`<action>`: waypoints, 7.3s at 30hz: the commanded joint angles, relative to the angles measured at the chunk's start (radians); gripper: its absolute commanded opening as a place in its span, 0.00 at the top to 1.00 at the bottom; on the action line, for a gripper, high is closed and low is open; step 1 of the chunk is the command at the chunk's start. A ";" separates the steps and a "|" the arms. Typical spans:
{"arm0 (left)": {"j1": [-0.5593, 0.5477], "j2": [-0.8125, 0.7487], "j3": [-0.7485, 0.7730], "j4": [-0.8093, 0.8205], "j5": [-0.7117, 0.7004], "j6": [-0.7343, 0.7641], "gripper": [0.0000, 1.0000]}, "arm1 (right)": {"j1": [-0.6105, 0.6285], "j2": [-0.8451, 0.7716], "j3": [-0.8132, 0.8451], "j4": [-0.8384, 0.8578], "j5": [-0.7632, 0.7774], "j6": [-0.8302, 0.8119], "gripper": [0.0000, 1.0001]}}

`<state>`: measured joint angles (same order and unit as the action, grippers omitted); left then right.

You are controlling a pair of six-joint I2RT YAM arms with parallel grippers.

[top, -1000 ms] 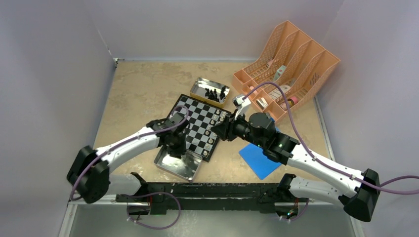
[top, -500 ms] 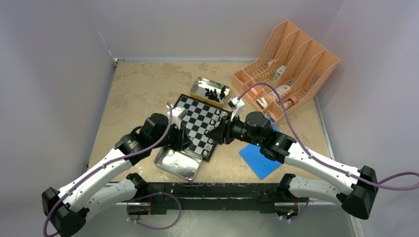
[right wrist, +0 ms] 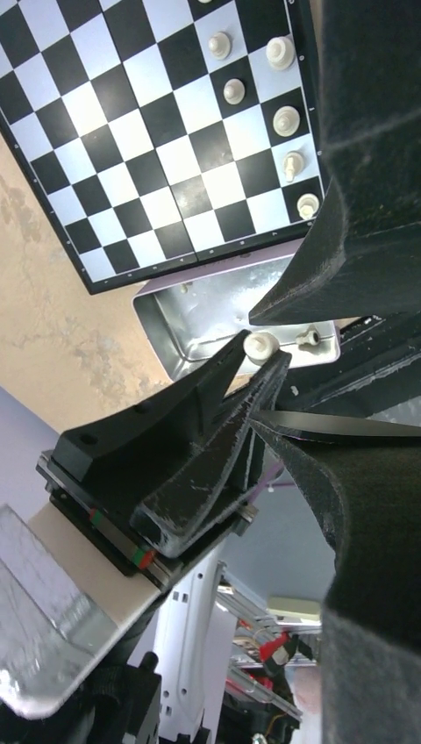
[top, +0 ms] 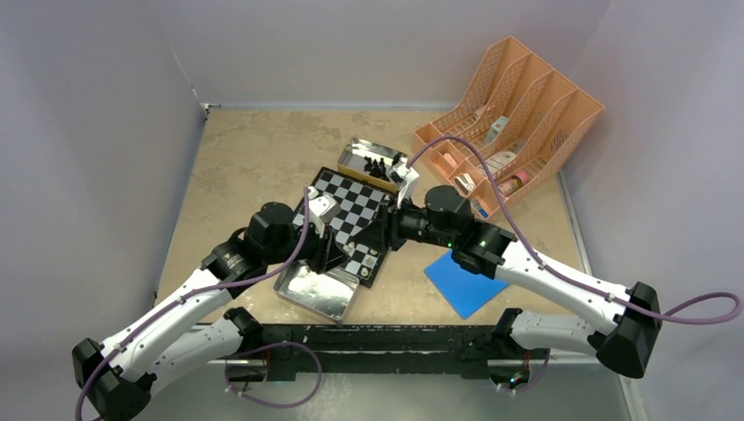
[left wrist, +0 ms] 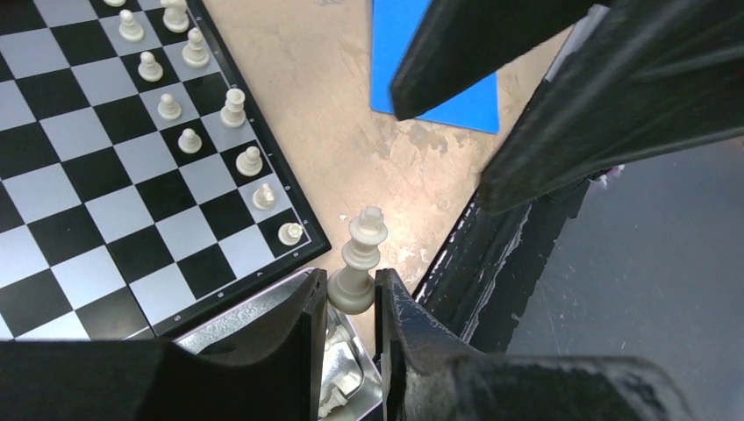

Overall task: Set up the chess pieces on the board
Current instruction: Pick up the chess piece from the storage box, then place the chess piece on the chessboard, then pick up the chess piece from the storage box.

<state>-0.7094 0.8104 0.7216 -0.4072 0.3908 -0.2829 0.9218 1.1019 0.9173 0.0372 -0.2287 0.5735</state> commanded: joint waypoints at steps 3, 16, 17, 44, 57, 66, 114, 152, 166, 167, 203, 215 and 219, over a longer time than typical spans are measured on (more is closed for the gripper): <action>-0.004 -0.001 -0.001 0.070 0.072 0.043 0.92 | -0.006 0.051 0.072 -0.032 -0.039 -0.020 0.56; -0.004 0.020 0.005 0.085 0.080 0.053 0.93 | -0.009 0.109 0.074 -0.052 -0.112 -0.019 0.62; -0.004 0.017 0.004 0.083 0.079 0.052 0.93 | -0.010 0.114 0.072 -0.052 -0.117 -0.020 0.63; -0.004 0.048 0.008 0.055 0.030 0.001 0.47 | -0.010 0.049 0.023 -0.004 0.218 -0.053 0.90; 0.000 0.036 0.036 -0.044 -0.250 -0.074 0.18 | -0.009 0.095 -0.025 -0.021 0.602 -0.109 0.90; 0.001 -0.195 0.009 -0.086 -0.389 -0.087 0.06 | -0.009 0.235 -0.078 0.047 0.679 -0.107 0.89; -0.001 -0.354 -0.034 -0.093 -0.397 -0.060 0.10 | -0.031 0.466 -0.097 0.155 0.642 -0.115 0.91; -0.001 -0.343 -0.034 -0.090 -0.408 -0.058 0.10 | -0.030 0.523 -0.035 0.119 0.672 -0.130 0.89; -0.001 -0.343 -0.033 -0.092 -0.411 -0.057 0.10 | -0.031 0.525 -0.019 0.087 0.674 -0.119 0.86; -0.001 -0.341 -0.033 -0.093 -0.411 -0.058 0.10 | -0.031 0.523 -0.017 0.085 0.675 -0.119 0.86; -0.001 -0.284 0.064 -0.310 -0.669 -0.284 0.18 | -0.028 0.268 0.062 0.096 0.464 -0.138 0.69; -0.001 -0.347 0.180 -0.328 -0.547 -0.311 0.19 | 0.033 0.373 0.092 0.305 0.218 -0.329 0.68; -0.001 -0.422 0.226 -0.328 -0.549 -0.316 0.19 | 0.062 0.460 0.173 0.314 0.064 -0.483 0.67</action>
<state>-0.7094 0.4492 0.8700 -0.7536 -0.1684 -0.5701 0.9588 1.5200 0.9802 0.2523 0.0132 0.2676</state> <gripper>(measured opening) 0.810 0.322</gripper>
